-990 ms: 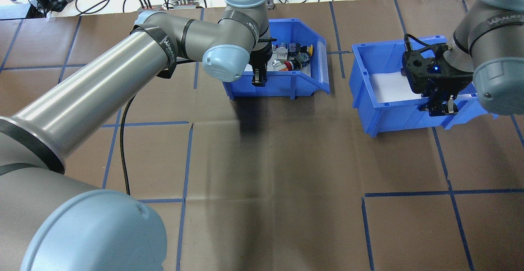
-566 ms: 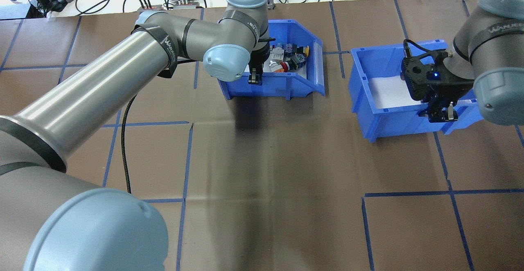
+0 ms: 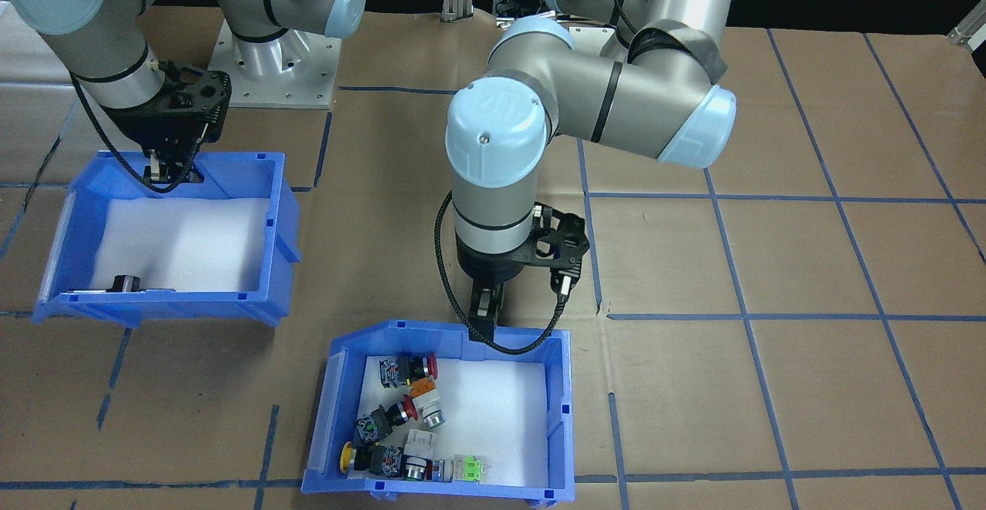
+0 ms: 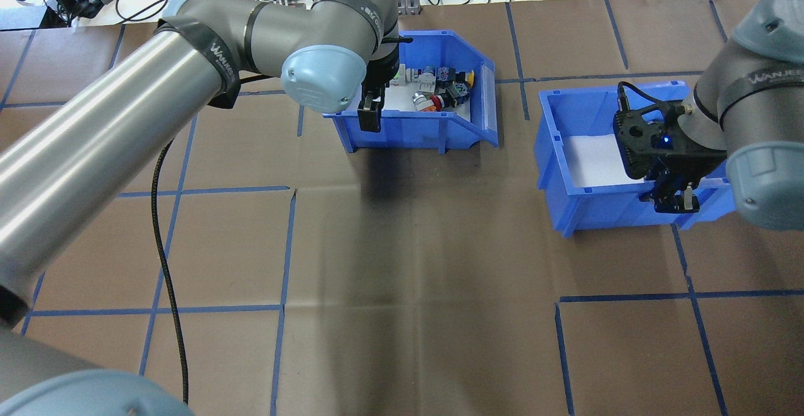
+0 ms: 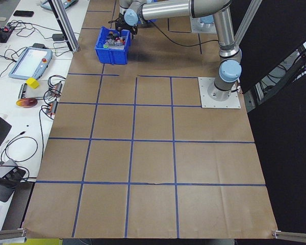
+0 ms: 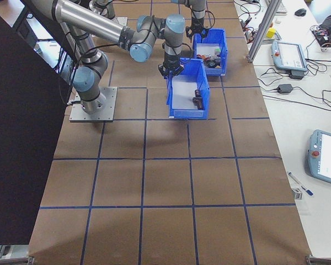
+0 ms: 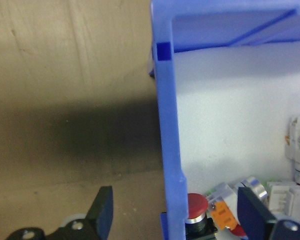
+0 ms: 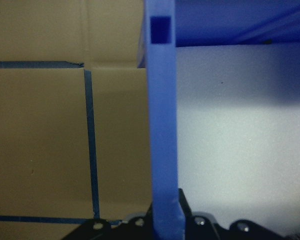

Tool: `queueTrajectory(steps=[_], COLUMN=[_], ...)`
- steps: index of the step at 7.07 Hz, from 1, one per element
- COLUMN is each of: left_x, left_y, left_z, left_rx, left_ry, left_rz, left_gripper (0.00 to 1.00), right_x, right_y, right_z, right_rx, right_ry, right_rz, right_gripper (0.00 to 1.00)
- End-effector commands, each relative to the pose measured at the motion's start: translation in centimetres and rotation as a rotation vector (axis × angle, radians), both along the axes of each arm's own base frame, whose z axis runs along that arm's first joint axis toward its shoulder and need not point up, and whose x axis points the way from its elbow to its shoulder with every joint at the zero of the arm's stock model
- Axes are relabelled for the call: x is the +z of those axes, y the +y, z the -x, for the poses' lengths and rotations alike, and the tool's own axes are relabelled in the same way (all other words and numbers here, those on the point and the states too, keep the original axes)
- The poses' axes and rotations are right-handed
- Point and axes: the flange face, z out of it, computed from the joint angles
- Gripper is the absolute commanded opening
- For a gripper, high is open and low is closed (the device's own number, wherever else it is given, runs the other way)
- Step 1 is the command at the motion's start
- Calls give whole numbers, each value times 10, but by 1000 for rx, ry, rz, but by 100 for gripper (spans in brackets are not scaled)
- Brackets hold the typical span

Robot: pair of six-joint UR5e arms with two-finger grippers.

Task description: Place button box in front

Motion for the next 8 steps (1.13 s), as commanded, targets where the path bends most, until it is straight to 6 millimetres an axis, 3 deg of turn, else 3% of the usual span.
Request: queueTrajectory(steps=[1, 2, 4, 6, 8], left_x=[57, 77, 107, 111, 123], left_y=[46, 71, 131, 167, 178], left_z=[-39, -71, -128, -151, -150], left_rx=[-230, -342, -551, -810, -1233], left_ry=[-32, -35, -28, -12, 7], left_rz=[-75, -116, -109, -101, -60], left_gripper=[98, 98, 99, 99, 100], right_x=[-8, -11, -12, -14, -33], right_y=[34, 46, 69, 89, 107], right_z=[-25, -47, -122, -185, -256], right_rx=[-75, -70, -38, -48, -36], right_ry=[-34, -32, -24, -35, -50], right_rz=[3, 9, 14, 70, 118], right_gripper=[7, 7, 8, 8, 8])
